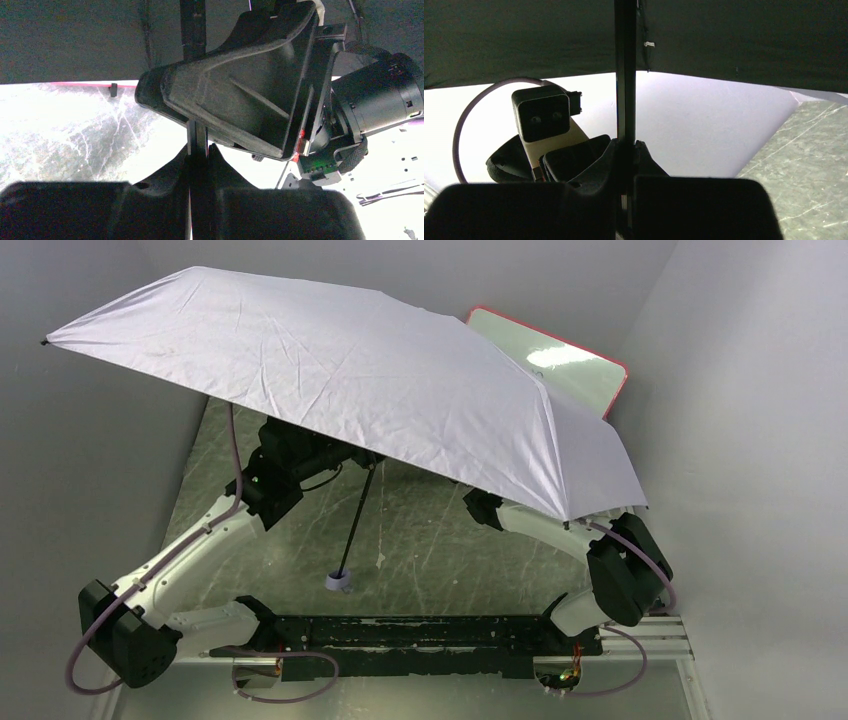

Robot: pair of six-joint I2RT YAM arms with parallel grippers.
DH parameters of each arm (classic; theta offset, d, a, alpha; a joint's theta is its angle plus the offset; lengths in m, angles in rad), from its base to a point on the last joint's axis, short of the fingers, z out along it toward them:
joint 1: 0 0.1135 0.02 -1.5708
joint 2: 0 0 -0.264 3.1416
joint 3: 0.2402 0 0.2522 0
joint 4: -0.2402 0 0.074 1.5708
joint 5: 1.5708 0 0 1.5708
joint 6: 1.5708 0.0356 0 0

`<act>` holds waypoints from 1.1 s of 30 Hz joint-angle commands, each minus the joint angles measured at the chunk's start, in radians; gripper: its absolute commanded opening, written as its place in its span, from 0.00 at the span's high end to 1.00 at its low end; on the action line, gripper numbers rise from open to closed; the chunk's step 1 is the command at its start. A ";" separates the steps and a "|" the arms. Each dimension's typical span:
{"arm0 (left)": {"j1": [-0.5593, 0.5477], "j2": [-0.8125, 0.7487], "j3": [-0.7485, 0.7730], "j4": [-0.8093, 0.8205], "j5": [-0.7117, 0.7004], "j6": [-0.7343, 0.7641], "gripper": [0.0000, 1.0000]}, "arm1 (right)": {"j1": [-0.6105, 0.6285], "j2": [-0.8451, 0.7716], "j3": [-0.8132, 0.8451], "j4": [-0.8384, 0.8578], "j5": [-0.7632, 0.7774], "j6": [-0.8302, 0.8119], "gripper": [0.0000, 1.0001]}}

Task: Put away the umbrella

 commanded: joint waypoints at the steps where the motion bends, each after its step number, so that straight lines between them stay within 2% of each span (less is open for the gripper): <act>1: 0.003 -0.009 0.056 0.018 -0.022 0.058 0.94 | 0.003 -0.031 0.004 0.086 -0.035 -0.004 1.00; 6: 0.003 -0.021 0.051 0.024 -0.044 0.075 0.95 | 0.004 -0.027 0.007 0.074 -0.034 -0.015 1.00; 7: 0.002 -0.025 0.051 0.020 -0.052 0.085 0.95 | 0.003 -0.027 0.009 0.066 -0.030 -0.016 0.96; 9: 0.002 -0.037 0.050 0.006 -0.086 0.085 0.95 | 0.003 -0.032 0.009 0.038 -0.020 -0.021 0.76; 11: 0.003 -0.059 0.029 0.030 -0.104 0.088 0.95 | 0.004 -0.039 0.008 0.006 -0.013 -0.027 0.61; 14: 0.003 -0.080 0.017 0.030 -0.162 0.070 0.95 | 0.003 -0.059 -0.004 -0.047 0.011 -0.042 0.51; 21: 0.002 -0.080 0.020 0.039 -0.198 0.095 0.95 | 0.003 -0.104 -0.058 -0.150 0.063 -0.092 0.38; 28: 0.010 -0.047 0.056 0.005 -0.189 0.091 0.95 | 0.003 -0.147 -0.126 -0.287 0.085 -0.167 0.36; 33: 0.013 -0.103 0.002 0.033 -0.279 0.073 0.95 | 0.004 -0.190 -0.177 -0.361 0.091 -0.208 0.33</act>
